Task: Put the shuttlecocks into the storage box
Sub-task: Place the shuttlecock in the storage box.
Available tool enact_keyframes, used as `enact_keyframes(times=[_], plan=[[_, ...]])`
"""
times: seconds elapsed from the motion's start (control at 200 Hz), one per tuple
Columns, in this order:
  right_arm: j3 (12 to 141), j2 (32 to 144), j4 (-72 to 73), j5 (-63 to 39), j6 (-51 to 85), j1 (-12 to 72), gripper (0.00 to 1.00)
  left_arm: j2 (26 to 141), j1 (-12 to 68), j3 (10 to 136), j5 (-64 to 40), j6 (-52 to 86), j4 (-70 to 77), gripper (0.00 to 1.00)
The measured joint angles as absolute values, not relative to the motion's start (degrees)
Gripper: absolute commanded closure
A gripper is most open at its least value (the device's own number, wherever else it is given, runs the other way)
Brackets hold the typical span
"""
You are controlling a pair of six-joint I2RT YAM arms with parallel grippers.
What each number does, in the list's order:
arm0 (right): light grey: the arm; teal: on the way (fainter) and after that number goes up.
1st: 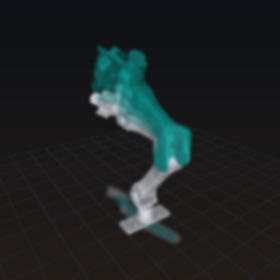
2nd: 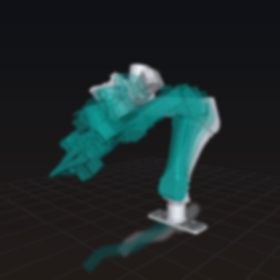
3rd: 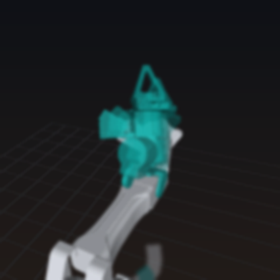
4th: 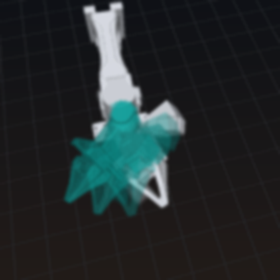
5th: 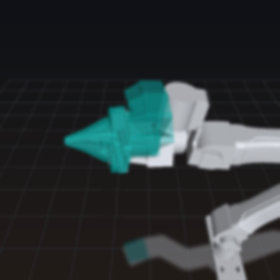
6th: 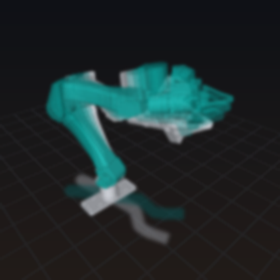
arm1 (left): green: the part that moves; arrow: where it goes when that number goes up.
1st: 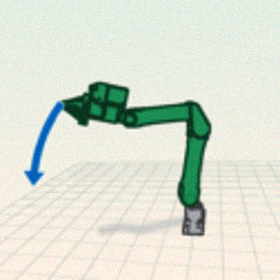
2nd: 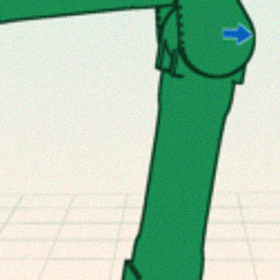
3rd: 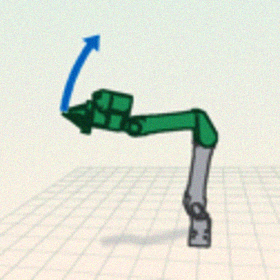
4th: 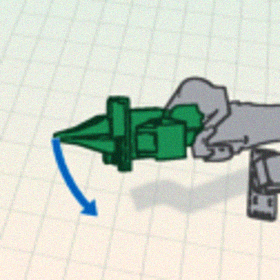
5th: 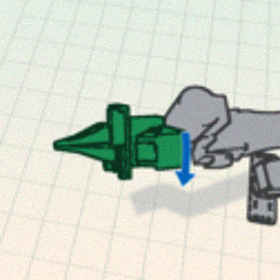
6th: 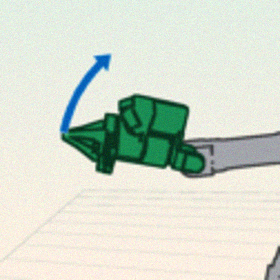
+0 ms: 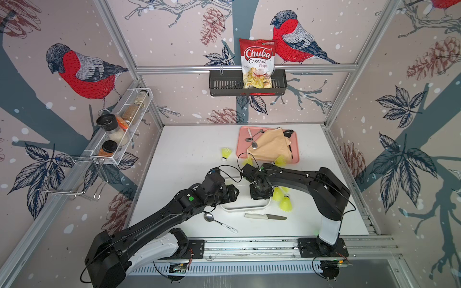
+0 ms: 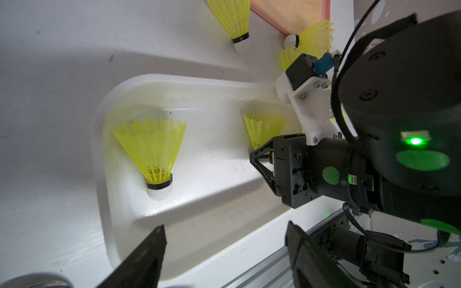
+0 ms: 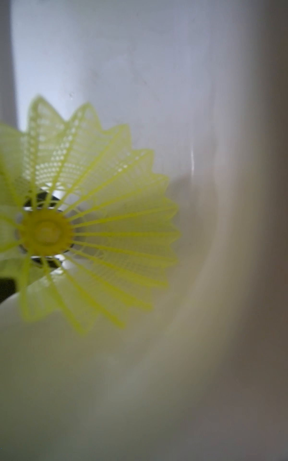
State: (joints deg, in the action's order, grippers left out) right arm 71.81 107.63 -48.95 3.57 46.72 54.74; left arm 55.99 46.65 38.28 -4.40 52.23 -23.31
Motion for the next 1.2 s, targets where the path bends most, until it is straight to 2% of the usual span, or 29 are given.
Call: enact_keyframes(times=[0.125,0.785,1.201], plan=[[71.9,107.6,-49.5,3.9,46.9,54.7,0.53,55.9,46.7,38.5,-4.4,52.1,-23.3,0.22],[73.9,104.3,-51.4,4.3,48.3,55.5,0.50,55.4,46.7,39.0,-4.4,52.1,-23.3,0.22],[82.3,99.4,-56.1,5.7,49.4,52.6,0.47,56.5,46.6,45.0,-4.3,49.5,-20.1,0.21]])
